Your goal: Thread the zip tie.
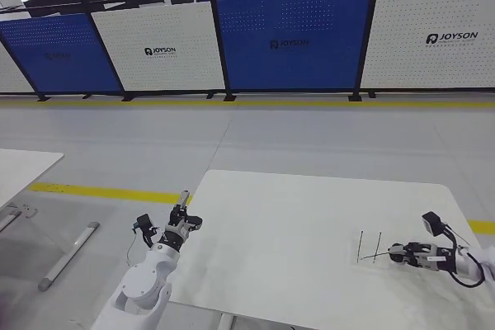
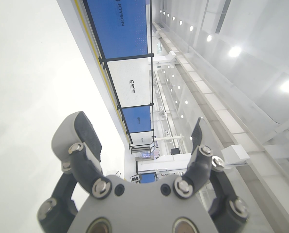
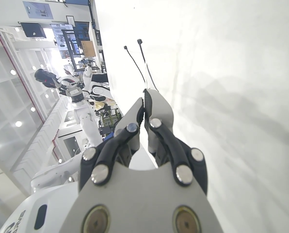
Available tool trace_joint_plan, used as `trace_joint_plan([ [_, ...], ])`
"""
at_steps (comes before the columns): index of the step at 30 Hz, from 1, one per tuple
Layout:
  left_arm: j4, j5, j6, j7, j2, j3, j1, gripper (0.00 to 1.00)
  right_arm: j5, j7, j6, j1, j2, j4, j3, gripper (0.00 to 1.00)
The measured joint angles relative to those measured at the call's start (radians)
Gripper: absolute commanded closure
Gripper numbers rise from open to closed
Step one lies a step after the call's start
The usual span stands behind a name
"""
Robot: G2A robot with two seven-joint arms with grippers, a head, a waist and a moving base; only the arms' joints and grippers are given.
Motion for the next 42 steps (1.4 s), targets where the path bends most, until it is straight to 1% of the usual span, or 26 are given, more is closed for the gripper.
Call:
trace_joint_plan([
  [3,0.0,0.0,0.0,0.0,0.0,0.0,0.0,0.0,0.018,0.01,-0.014,-0.006,0.005,0.002,0.015,1.0],
  [8,0.0,0.0,0.0,0.0,0.0,0.0,0.0,0.0,0.075,0.033,-0.063,-0.029,0.019,-0.019,0.062,1.0],
  [12,0.0,0.0,0.0,0.0,0.0,0.0,0.0,0.0,0.153,0.055,-0.116,-0.066,0.034,-0.064,0.118,1.0],
  [15,0.0,0.0,0.0,0.0,0.0,0.0,0.0,0.0,0.218,0.061,-0.149,-0.106,0.045,-0.114,0.167,1.0],
  [17,0.0,0.0,0.0,0.0,0.0,0.0,0.0,0.0,0.254,0.056,-0.158,-0.133,0.053,-0.144,0.199,1.0],
  [19,0.0,0.0,0.0,0.0,0.0,0.0,0.0,0.0,0.259,0.055,-0.158,-0.136,0.054,-0.148,0.204,1.0],
  [27,0.0,0.0,0.0,0.0,0.0,0.0,0.0,0.0,0.259,0.053,-0.155,-0.138,0.053,-0.15,0.2,1.0],
  [30,0.0,0.0,0.0,0.0,0.0,0.0,0.0,0.0,0.299,0.03,-0.153,-0.17,0.041,-0.202,0.175,1.0],
  [31,0.0,0.0,0.0,0.0,0.0,0.0,0.0,0.0,0.337,0.037,-0.158,-0.18,0.034,-0.231,0.164,1.0],
  [34,0.0,0.0,0.0,0.0,0.0,0.0,0.0,0.0,0.39,0.025,-0.166,-0.185,0.018,-0.303,0.127,1.0],
  [36,0.0,0.0,0.0,0.0,0.0,0.0,0.0,0.0,0.381,-0.007,-0.16,-0.179,0.008,-0.347,0.093,1.0],
  [38,0.0,0.0,0.0,0.0,0.0,0.0,0.0,0.0,0.337,-0.064,-0.154,-0.167,-0.004,-0.386,0.05,1.0],
  [40,0.0,0.0,0.0,0.0,0.0,0.0,0.0,0.0,0.318,-0.104,-0.145,-0.155,-0.016,-0.399,0.013,1.0],
  [42,0.0,0.0,0.0,0.0,0.0,0.0,0.0,0.0,0.32,-0.107,-0.142,-0.152,-0.018,-0.397,0.005,1.0],
])
